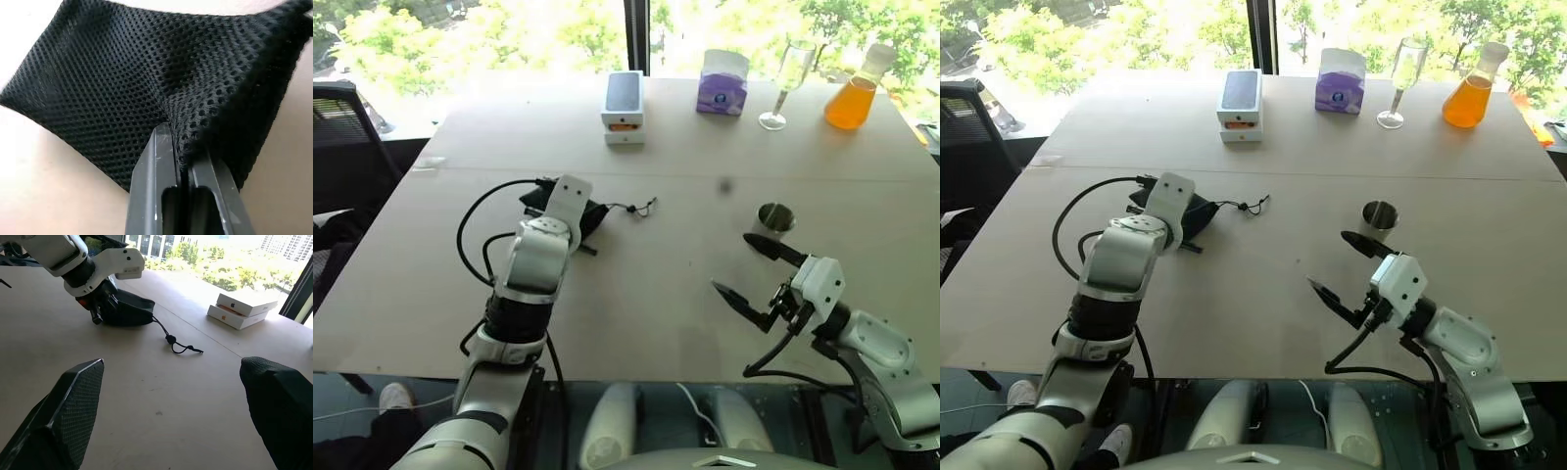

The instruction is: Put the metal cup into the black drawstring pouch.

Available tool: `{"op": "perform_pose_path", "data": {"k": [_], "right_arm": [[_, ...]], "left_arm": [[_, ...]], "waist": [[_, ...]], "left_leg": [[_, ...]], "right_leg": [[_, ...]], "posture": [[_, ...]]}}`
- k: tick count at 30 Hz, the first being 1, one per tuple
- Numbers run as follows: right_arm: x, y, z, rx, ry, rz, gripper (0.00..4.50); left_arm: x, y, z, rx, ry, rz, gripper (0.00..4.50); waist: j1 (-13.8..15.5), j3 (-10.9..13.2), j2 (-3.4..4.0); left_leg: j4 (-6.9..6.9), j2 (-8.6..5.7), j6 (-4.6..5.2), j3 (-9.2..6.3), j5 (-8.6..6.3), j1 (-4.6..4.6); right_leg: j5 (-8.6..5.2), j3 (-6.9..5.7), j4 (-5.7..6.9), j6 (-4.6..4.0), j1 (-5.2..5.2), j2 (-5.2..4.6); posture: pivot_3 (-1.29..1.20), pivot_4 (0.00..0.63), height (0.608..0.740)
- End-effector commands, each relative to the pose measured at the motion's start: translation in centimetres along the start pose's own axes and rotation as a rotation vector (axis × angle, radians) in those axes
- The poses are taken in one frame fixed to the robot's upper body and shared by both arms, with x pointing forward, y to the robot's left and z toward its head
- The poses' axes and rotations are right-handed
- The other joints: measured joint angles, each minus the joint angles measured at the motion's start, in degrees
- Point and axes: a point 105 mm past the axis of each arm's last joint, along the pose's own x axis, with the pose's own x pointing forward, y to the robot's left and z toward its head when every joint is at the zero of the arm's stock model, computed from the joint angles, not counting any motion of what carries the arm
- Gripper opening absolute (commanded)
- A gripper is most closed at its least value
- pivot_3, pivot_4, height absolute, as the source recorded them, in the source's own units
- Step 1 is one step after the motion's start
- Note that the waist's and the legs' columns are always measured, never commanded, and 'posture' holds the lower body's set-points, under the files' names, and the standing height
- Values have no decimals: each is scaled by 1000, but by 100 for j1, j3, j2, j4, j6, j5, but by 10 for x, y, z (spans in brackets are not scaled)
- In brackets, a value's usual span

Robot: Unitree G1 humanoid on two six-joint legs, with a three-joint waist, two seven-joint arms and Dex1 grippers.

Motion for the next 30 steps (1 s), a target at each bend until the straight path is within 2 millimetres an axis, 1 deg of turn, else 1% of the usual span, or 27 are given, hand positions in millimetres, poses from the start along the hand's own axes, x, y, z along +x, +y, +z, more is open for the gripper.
{"op": "perform_pose_path", "data": {"k": [1,3,4,6,7,8,10,11,12,13,14,15,17,19,22,24,27,30], "right_arm": [[1,-2,20,-94,95,13,4500],[-2,4,24,-36,187,99,4500],[-3,7,29,-9,197,138,4500],[-3,7,36,4,206,152,4500],[-2,3,39,-13,213,136,4500],[-1,-7,43,-31,204,75,4500],[2,-19,50,61,167,11,4500],[4,-22,51,93,175,7,4500],[5,-23,50,100,207,13,4500],[4,-27,45,47,284,-7,4500],[2,-35,38,-20,377,-50,4500],[3,-44,33,-56,434,-94,4500],[9,-54,32,-62,448,-109,4500],[13,-62,23,-27,498,-138,4500],[17,-65,16,-29,548,-122,4500],[19,-68,13,-38,568,-116,4500],[19,-74,3,-27,631,-122,4500],[18,-74,0,-18,673,-104,4500]], "left_arm": [[-8,-15,7,-143,23,-170,97],[-8,-24,5,-221,46,-273,97],[-7,-29,3,-248,55,-326,97],[-7,-36,1,-295,64,-413,97],[-7,-38,-2,-320,75,-454,97],[-6,-40,-4,-342,86,-493,97],[-5,-44,-4,-385,96,-552,97],[-5,-45,-4,-401,103,-572,97],[-4,-45,-4,-413,109,-583,97],[-4,-46,-3,-418,114,-592,97],[-4,-48,-2,-416,116,-601,97],[-5,-51,-1,-404,118,-614,97],[-7,-56,1,-382,116,-638,97],[-8,-62,4,-362,110,-648,97],[-11,-72,9,-322,98,-659,97],[-11,-78,8,-303,105,-653,97],[-8,-81,5,-290,117,-610,97],[-9,-81,6,-292,103,-597,97]], "waist": [[-1,2,2],[-5,1,2],[-9,1,1],[-8,0,-1],[-7,0,0],[-6,0,0],[-3,0,-1],[6,0,-1],[14,0,-1],[13,0,-1],[18,0,0],[25,0,0],[11,-1,-2],[20,0,-3],[15,0,-2],[12,0,-2],[10,0,-2],[15,0,-2]], "left_leg": [[3,-1,0,0,0,-2],[10,-2,0,0,0,-1],[11,-2,0,-2,0,-1],[10,-1,0,-4,0,0],[10,0,0,-7,0,0],[10,0,0,-7,0,0],[10,-1,0,-5,0,0],[11,-2,1,-4,0,0],[13,-6,1,-3,0,0],[14,-9,1,-4,0,-1],[14,-10,2,-4,0,-2],[15,-14,2,-5,0,-2],[15,-14,2,-6,0,-3],[11,-13,2,-7,0,-3],[11,-12,2,-10,0,-8],[11,-12,2,-9,0,-12],[12,-13,2,-6,0,-12],[11,-12,2,-10,0,-11]], "right_leg": [[-1,1,7,1,-1,-1],[-3,2,12,3,-1,-2],[-2,0,12,4,0,-2],[-3,0,14,3,1,-1],[-3,-2,14,2,2,0],[-3,-2,14,2,1,-1],[-3,-1,14,2,2,-3],[-2,-1,13,3,3,-7],[-2,0,13,3,3,-11],[-2,-2,13,4,5,-15],[-2,-2,12,4,5,-16],[-2,-3,13,4,4,-19],[-2,-5,11,3,4,-22],[-3,-4,12,3,2,-22],[-3,-6,12,2,0,-21],[-3,-5,8,2,-2,-21],[-2,-2,8,3,-3,-21],[-3,-7,9,3,-3,-20]], "posture": [[0,150,740],[0,150,740],[0,150,740],[0,150,740],[0,150,740],[0,150,740],[0,150,740],[0,150,740],[0,150,740],[0,150,740],[0,150,740],[0,150,740],[0,150,740],[0,150,740],[0,150,740],[0,150,740],[0,150,740],[0,150,740]]}}
